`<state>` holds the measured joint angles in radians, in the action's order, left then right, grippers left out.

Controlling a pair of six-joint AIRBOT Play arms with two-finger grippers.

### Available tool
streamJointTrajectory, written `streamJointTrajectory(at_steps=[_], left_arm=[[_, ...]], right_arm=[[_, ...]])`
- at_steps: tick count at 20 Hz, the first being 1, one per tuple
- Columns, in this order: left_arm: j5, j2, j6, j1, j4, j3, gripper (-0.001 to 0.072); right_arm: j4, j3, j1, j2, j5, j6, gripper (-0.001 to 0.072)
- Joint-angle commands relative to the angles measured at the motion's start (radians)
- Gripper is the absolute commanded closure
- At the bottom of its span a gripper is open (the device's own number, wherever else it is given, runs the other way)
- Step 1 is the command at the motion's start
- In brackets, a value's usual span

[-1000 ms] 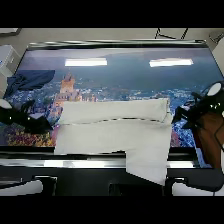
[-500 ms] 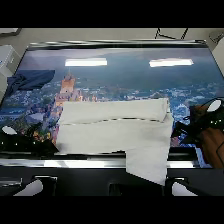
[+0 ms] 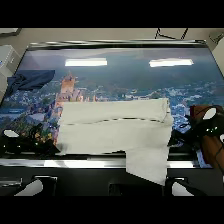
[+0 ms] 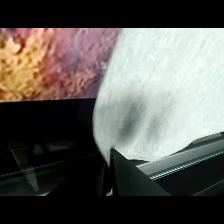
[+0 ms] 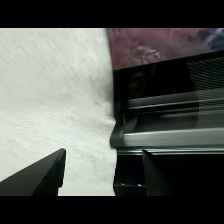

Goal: Fold the clothes and pants, and hang the long-sleeved shirts on hangers.

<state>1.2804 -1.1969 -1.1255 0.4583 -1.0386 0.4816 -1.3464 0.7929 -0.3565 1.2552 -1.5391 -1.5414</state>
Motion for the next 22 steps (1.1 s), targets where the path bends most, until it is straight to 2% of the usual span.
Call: streamJointTrajectory(at_steps=[1,4,6,7,8,9,11,13,14,17,22], left_arm=[[0.009,0.003,0.012,0.001,0.001,-0.006,0.0687],[0.013,0.006,0.011,0.001,0.004,-0.006,0.0687],[0.014,0.013,0.011,0.001,0.004,-0.006,0.0687],[0.014,0.016,0.011,0.001,0.004,-0.006,0.0687],[0.013,0.02,0.011,0.002,0.004,-0.005,0.0687],[0.014,0.021,0.011,0.002,0.003,-0.002,0.0687],[0.042,0.021,0.011,0.002,0.004,0.039,0.0687],[0.105,0.021,0.005,0.001,0.01,0.137,0.0687],[0.124,0.017,-0.013,0.0,0.034,0.196,0.0687],[0.051,-0.042,-0.072,-0.051,0.09,0.357,0.0688],[0.028,-0.343,-0.196,-0.159,0.09,0.741,0.0687]], right_arm=[[0.033,-0.164,0.0,-0.044,0.076,0.036,0.0135],[0.116,-0.248,0.0,-0.043,0.172,0.065,0.014],[0.173,-0.271,0.0,-0.043,0.224,0.066,0.0205],[0.187,-0.277,0.0,-0.043,0.232,0.065,0.0344],[0.187,-0.277,0.0,-0.043,0.227,0.065,0.0537],[0.187,-0.275,0.0,-0.043,0.205,0.068,0.0659],[0.188,-0.238,0.0,-0.049,0.14,0.138,0.066],[0.192,-0.134,0.0,-0.066,0.102,0.141,0.0663],[0.195,-0.051,0.0,-0.069,0.097,0.111,0.0663],[0.229,0.208,0.023,-0.029,0.19,0.017,0.0663],[0.244,0.586,0.136,0.263,0.352,-0.08,0.0662]])
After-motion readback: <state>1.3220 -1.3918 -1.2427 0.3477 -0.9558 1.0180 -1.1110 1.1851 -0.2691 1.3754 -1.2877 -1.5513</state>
